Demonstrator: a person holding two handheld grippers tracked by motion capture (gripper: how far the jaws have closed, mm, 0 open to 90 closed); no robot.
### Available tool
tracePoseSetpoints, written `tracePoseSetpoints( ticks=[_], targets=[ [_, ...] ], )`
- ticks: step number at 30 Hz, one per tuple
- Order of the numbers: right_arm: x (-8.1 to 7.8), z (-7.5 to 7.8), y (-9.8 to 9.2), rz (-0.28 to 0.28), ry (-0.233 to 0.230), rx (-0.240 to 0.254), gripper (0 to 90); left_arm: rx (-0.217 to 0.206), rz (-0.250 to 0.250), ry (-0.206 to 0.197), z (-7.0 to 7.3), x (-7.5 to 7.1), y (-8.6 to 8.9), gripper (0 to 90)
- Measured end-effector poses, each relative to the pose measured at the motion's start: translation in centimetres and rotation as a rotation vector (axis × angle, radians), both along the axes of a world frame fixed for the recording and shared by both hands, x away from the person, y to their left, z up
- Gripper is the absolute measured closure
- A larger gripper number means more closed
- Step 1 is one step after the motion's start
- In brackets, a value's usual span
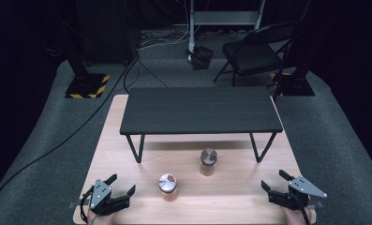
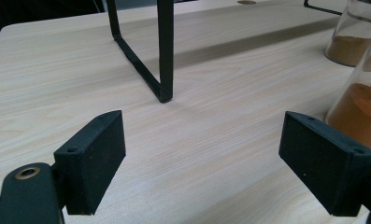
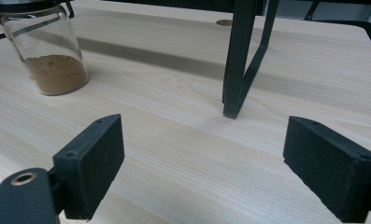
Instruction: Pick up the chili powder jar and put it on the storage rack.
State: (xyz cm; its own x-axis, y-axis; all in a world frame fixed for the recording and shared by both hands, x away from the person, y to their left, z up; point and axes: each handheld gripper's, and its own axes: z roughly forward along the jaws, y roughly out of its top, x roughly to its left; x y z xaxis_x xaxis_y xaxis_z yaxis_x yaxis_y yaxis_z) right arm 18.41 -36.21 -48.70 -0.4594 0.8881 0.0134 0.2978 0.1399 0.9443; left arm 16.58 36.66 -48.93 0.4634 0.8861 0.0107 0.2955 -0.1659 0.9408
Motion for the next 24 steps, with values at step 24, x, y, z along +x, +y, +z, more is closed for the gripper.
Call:
tracePoseSetpoints(
  ticks=[24],
  targets=[
    [0.00,0.03,0.08,-0.001,0.000,-0.005,11.7,-0.003,-0.007,-0.001,-0.04,-0.04,0.16,14.2]
  ],
)
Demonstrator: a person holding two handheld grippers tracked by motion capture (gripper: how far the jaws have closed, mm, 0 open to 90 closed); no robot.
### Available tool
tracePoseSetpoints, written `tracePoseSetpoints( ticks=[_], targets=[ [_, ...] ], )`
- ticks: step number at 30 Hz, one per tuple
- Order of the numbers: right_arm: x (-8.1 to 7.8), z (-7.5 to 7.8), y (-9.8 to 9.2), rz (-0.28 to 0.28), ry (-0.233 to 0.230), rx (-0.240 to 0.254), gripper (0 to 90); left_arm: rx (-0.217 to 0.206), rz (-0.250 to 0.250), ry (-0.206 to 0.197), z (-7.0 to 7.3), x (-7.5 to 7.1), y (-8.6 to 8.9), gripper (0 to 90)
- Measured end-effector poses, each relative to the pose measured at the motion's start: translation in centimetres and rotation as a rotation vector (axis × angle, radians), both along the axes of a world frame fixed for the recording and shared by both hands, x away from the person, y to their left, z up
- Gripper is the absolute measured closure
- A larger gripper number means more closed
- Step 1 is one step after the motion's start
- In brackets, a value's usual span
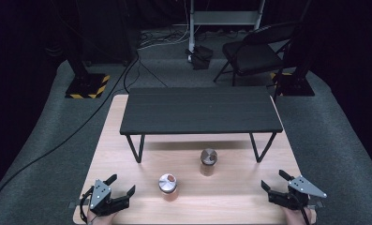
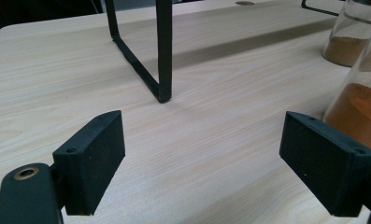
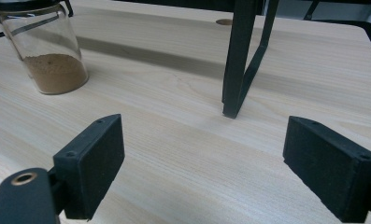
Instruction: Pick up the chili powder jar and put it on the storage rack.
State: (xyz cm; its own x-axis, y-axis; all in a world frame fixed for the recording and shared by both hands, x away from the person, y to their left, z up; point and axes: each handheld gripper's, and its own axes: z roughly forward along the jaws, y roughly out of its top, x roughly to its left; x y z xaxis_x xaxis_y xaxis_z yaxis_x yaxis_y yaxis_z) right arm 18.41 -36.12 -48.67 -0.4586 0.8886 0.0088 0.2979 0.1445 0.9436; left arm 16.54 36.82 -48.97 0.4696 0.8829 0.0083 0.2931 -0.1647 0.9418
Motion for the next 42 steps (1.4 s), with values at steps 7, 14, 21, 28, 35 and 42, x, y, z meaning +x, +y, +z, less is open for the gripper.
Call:
tracePoseSetpoints(
  ticks=[7,14,21,28,35,42],
  targets=[
    [0.0,0.0,0.0,0.000,0.000,-0.001,11.7,-0.010,-0.014,0.006,0.2,0.0,0.1,12.9],
    [0.0,0.0,0.0,0.001,0.000,-0.003,11.7,-0.027,-0.062,-0.005,0.7,0.1,0.4,10.7],
    [0.0,0.0,0.1,0.001,0.000,-0.004,11.7,-0.027,-0.123,-0.017,1.4,0.2,0.2,10.0],
    [0.0,0.0,0.0,0.001,0.001,-0.003,11.7,-0.016,-0.180,-0.021,2.0,0.5,-0.3,9.8],
    [0.0,0.0,0.1,0.002,0.001,-0.005,11.7,-0.008,-0.220,-0.018,2.4,0.8,-0.9,9.7],
    [0.0,0.0,0.1,0.002,0.001,-0.006,11.7,0.004,-0.248,-0.008,2.5,1.1,-1.5,9.6]
  ],
)
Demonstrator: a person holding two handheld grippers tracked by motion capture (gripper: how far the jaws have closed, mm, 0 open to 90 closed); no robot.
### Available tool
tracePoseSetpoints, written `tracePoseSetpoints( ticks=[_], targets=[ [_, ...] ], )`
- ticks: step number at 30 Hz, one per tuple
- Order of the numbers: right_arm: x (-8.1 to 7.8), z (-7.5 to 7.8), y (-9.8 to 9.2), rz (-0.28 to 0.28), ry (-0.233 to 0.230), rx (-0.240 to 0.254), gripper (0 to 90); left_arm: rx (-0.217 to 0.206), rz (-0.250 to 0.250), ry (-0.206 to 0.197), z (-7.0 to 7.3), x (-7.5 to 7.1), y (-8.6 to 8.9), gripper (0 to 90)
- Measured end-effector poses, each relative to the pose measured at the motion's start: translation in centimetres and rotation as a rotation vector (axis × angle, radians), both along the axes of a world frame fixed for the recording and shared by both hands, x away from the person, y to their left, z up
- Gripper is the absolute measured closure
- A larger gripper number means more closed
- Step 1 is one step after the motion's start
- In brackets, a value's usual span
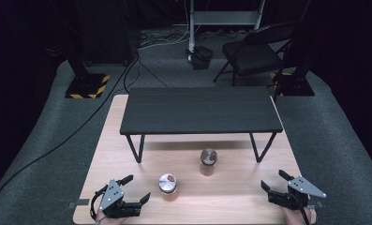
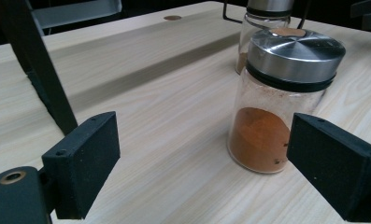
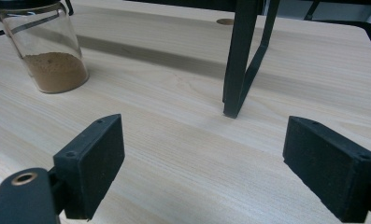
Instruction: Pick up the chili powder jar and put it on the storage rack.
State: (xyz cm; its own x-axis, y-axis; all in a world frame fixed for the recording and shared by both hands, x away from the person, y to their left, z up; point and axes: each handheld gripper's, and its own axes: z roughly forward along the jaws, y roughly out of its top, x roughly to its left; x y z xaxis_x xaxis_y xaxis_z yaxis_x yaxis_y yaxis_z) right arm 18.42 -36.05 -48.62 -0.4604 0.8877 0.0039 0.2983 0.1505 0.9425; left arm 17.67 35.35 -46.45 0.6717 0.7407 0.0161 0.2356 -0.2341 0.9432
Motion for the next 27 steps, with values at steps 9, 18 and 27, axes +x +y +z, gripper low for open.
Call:
tracePoseSetpoints(
  ticks=[9,18,27],
  targets=[
    [0.0,0.0,0.0,0.002,-0.002,-0.001,11.8,0.022,-0.051,0.006,0.2,0.5,-1.2,9.6],
    [0.0,0.0,0.0,0.003,-0.003,-0.001,11.8,0.046,-0.095,0.019,0.4,1.1,-2.6,9.6],
    [0.0,0.0,0.0,0.003,-0.003,-0.002,11.8,0.070,-0.121,0.029,0.6,1.9,-4.0,9.6]
  ],
)
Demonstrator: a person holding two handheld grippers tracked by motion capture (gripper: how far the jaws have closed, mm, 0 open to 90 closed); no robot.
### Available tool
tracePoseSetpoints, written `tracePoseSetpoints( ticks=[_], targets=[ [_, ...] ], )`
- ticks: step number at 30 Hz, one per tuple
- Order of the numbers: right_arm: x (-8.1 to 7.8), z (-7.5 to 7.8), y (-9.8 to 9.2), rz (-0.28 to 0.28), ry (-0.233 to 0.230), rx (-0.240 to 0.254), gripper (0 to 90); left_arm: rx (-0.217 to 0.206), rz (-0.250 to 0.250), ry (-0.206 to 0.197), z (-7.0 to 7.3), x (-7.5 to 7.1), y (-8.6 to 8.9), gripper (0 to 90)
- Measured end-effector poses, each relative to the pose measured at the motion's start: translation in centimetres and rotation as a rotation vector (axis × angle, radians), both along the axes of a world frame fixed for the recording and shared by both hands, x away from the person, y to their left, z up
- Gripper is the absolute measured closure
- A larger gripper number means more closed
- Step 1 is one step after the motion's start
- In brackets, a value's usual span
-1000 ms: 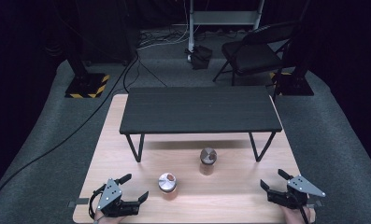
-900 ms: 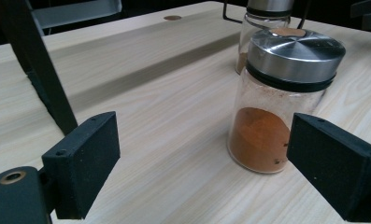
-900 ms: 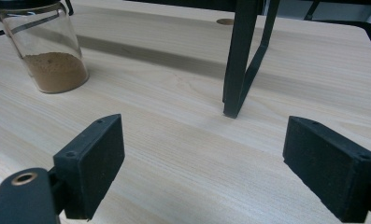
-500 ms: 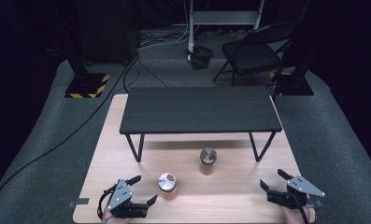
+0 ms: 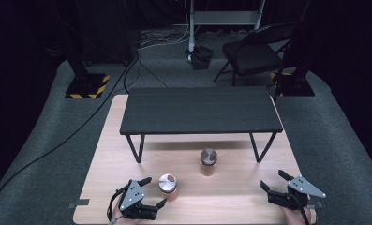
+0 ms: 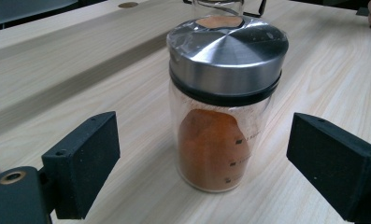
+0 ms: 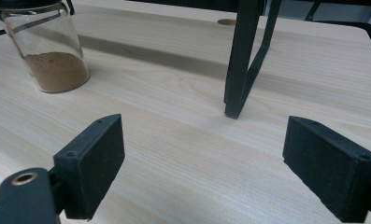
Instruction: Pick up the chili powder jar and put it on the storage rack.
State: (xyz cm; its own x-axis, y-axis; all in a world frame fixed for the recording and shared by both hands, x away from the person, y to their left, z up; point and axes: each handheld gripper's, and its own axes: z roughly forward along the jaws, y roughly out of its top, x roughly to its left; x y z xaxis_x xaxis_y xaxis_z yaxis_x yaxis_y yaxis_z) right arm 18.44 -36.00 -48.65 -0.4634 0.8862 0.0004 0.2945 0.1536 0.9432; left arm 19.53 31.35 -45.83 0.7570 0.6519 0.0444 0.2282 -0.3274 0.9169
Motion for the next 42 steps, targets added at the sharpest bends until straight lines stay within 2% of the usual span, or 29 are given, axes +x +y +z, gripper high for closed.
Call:
tracePoseSetpoints(
  ticks=[20,25,27,30,42],
  targets=[
    [0.0,0.0,0.0,0.002,-0.001,-0.001,11.9,0.071,0.006,0.054,-0.3,1.9,-4.0,12.7],
    [0.0,0.0,0.1,0.003,0.001,-0.001,11.9,0.075,0.012,0.061,-0.6,2.2,-4.3,19.0],
    [0.0,0.0,0.0,0.003,0.000,0.000,12.0,0.081,0.003,0.057,-0.7,2.3,-4.3,27.0],
    [0.0,0.0,0.1,0.003,-0.001,-0.002,12.0,0.068,0.005,0.063,-1.0,2.4,-4.3,31.0],
    [0.0,0.0,0.1,0.003,0.001,0.000,12.1,0.053,0.014,0.074,-1.0,2.4,-4.3,31.7]
  ],
)
